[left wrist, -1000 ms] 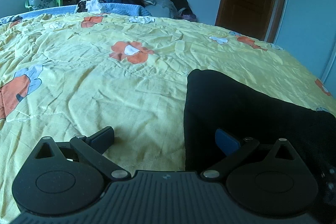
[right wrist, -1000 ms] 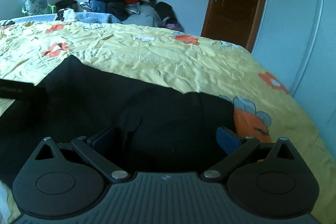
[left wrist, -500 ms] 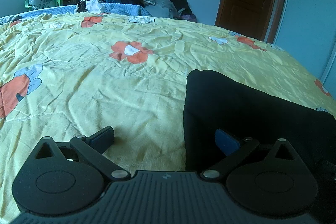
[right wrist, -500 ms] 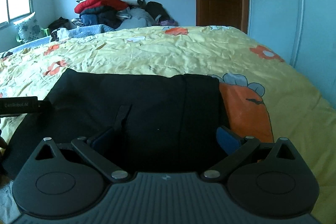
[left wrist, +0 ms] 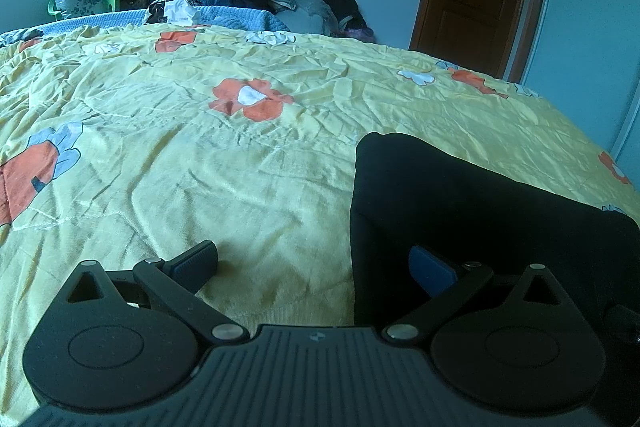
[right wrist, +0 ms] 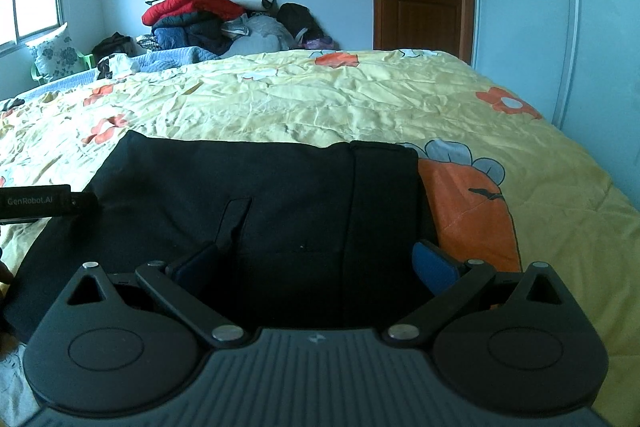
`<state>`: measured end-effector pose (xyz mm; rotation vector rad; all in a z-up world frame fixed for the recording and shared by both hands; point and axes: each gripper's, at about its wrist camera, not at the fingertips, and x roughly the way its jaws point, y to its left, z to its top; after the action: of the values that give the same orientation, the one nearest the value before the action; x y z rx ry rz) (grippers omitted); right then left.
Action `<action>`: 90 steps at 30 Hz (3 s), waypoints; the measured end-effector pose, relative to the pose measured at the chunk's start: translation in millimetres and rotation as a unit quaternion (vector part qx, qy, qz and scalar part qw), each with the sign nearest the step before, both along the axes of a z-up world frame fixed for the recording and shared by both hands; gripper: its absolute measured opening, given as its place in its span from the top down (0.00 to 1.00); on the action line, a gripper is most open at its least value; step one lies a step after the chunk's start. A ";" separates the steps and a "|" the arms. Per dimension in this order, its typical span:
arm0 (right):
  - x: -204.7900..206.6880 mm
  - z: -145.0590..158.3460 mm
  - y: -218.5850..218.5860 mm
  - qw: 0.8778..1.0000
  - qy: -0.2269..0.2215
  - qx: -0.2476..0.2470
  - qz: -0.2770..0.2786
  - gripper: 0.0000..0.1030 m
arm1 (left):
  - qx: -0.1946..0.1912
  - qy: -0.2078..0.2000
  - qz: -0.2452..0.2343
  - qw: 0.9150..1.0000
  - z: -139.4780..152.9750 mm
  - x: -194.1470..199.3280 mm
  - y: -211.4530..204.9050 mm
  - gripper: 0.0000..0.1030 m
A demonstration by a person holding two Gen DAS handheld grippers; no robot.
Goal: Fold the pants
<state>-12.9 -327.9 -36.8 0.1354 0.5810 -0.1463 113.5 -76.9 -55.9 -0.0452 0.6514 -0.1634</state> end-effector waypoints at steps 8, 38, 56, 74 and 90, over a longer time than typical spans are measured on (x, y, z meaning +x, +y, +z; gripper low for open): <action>0.1 -0.1 -0.4 1.000 0.000 0.000 0.000 0.00 | 0.000 0.000 0.000 1.000 -0.1 0.0 0.1 0.00; 0.0 -0.4 -1.1 1.000 0.000 0.001 0.000 0.00 | 0.002 0.000 0.001 1.000 0.1 -0.5 -0.1 0.00; 0.4 -0.1 0.6 1.000 0.001 -0.002 0.000 0.00 | 0.005 -0.001 0.003 1.000 0.5 -1.2 -0.1 0.00; -2.4 15.7 -79.6 0.994 0.020 0.095 0.058 0.00 | -0.065 0.047 -0.160 0.984 9.5 4.3 31.7 0.02; 63.4 -2.5 -129.7 0.900 0.076 0.333 0.271 0.00 | -0.240 0.162 -0.293 0.911 0.5 50.9 25.1 0.05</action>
<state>50.5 -457.6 -39.3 0.6240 0.7887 0.6004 164.3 -51.9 -55.4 -0.3597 0.9319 -0.9129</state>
